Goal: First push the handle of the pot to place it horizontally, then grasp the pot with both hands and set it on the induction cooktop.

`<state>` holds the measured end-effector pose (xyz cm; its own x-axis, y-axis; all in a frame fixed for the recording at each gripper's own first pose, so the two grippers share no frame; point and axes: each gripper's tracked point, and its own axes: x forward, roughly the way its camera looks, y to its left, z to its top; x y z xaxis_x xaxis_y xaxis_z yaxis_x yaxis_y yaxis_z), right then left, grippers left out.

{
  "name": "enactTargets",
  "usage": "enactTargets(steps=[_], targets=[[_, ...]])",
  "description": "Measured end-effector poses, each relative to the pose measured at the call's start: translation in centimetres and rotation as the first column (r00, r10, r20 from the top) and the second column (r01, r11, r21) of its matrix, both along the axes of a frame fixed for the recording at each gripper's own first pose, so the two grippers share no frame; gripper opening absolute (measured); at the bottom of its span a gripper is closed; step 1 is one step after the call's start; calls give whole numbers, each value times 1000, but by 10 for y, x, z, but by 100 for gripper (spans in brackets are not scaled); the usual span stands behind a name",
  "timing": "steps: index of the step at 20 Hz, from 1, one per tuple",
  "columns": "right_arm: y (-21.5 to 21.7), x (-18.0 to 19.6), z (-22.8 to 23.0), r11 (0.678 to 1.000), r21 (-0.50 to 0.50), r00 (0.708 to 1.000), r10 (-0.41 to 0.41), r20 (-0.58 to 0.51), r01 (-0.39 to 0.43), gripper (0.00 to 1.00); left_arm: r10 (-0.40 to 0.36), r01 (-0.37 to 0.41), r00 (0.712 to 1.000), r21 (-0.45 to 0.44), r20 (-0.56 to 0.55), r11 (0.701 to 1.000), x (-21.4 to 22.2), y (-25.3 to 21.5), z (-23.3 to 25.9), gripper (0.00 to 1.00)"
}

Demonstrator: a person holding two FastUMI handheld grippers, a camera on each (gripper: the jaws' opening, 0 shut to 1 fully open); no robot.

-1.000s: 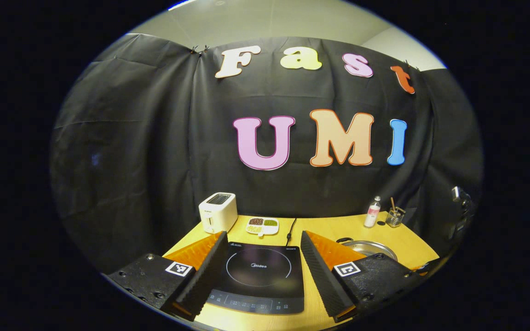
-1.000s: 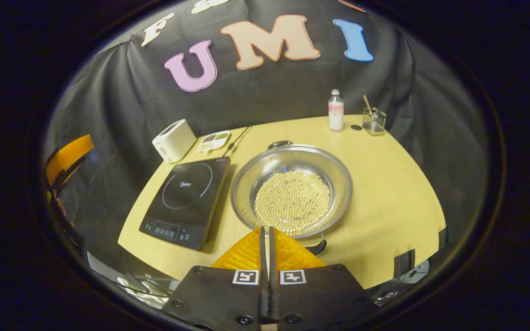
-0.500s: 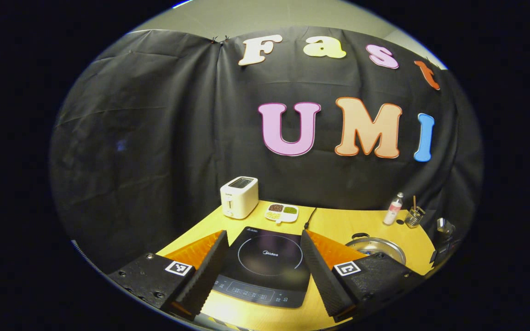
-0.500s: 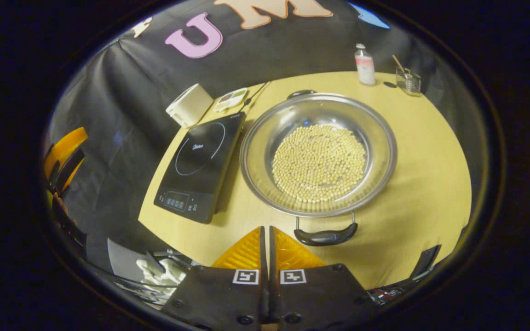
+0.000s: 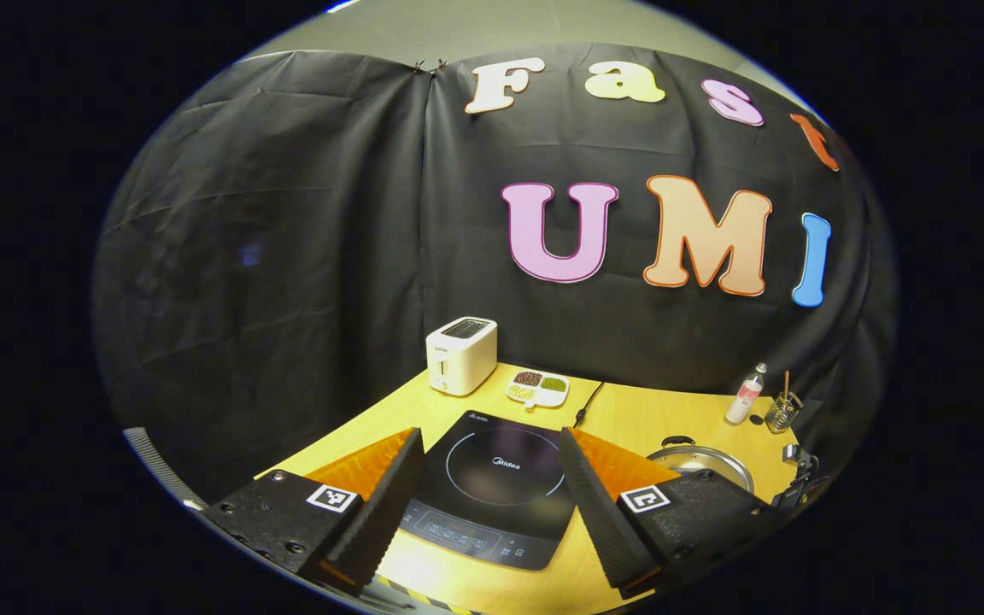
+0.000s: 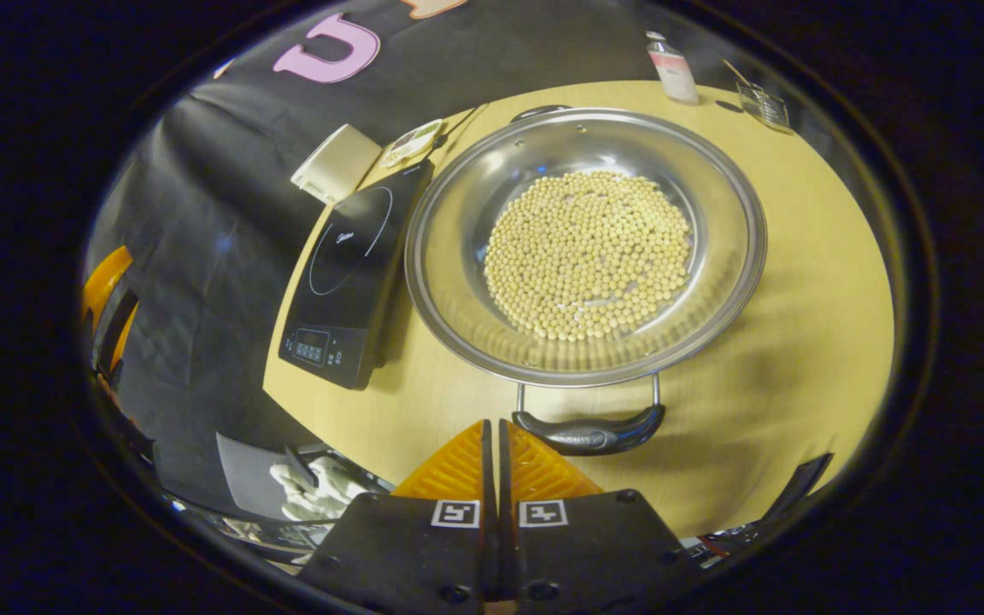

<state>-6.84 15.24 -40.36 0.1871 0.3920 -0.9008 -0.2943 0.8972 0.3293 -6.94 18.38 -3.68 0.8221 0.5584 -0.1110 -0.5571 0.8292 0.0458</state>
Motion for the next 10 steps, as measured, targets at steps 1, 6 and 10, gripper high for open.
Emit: enactTargets(steps=[1,6,10], targets=[[-4,2,0,1000,0,1000,-9,-5,9,3,0,0,1000,0,-2,1000,1,-1,-1,96],[-19,14,3,999,-9,999,-35,-4,35,2,-17,17,1000,-13,3,1000,12,-9,-1,96],[-41,19,6,998,-32,998,-57,3,58,1,-31,31,1000,-28,-1,999,18,-14,-5,96]])
